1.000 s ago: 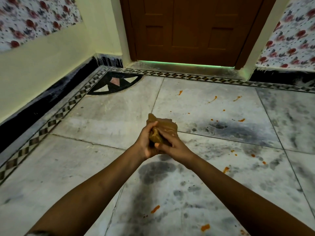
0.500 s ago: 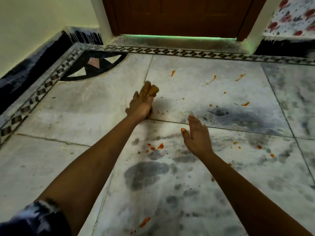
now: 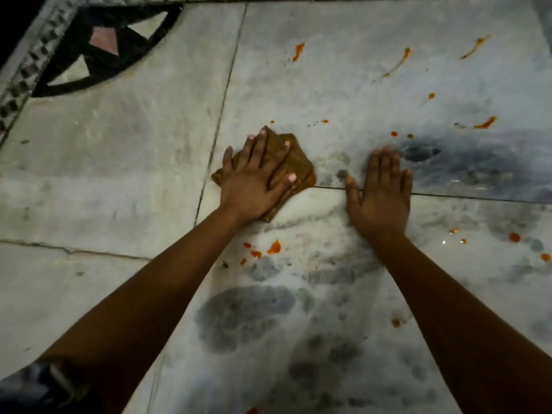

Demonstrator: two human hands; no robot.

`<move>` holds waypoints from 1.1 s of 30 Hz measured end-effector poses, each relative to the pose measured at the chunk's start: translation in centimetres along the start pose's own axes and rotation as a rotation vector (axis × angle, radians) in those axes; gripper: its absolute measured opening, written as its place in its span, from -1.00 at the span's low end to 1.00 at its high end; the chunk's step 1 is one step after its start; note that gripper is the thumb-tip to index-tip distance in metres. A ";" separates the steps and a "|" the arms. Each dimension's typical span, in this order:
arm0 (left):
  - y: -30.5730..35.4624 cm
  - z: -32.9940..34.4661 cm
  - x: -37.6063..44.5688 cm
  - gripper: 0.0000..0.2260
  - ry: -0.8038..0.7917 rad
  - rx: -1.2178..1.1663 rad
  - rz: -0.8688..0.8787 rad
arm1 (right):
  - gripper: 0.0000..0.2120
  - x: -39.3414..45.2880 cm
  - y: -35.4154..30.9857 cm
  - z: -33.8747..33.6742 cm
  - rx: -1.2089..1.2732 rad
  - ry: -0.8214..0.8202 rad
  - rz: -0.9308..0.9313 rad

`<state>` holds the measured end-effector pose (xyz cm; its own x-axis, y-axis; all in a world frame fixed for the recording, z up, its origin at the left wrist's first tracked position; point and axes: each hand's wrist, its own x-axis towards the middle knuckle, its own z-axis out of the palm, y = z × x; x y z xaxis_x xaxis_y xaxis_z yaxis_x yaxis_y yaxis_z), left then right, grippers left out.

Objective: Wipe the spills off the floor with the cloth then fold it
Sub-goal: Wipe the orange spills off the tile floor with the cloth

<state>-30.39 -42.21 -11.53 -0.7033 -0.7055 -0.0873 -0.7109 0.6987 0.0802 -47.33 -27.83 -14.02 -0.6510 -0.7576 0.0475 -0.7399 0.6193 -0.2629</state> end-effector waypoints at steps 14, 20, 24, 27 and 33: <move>1.9 -0.4 8.7 -0.45 0.095 -0.013 0.040 | -0.31 0.3 -0.4 -0.1 -0.024 0.006 0.035; -3.2 -0.9 8.7 -0.42 0.076 -0.007 -0.102 | -0.31 0.3 -0.5 -0.1 -0.021 0.001 0.044; 0.5 -1.9 16.1 -0.40 -0.041 -0.050 -0.243 | -0.31 0.4 -0.5 -0.1 -0.018 0.015 0.043; 4.9 -1.5 15.6 -0.36 -0.106 0.002 -0.022 | -0.31 0.4 -0.5 -0.2 -0.022 0.017 0.041; 0.8 -0.9 11.7 -0.44 -0.037 0.060 0.045 | -0.32 0.4 -0.5 -0.2 -0.024 0.014 0.042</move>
<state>-39.20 -49.98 -11.60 -0.7331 -0.6692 -0.1214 -0.6763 0.7362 0.0250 -47.29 -28.39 -13.72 -0.6837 -0.7280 0.0501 -0.7156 0.6554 -0.2414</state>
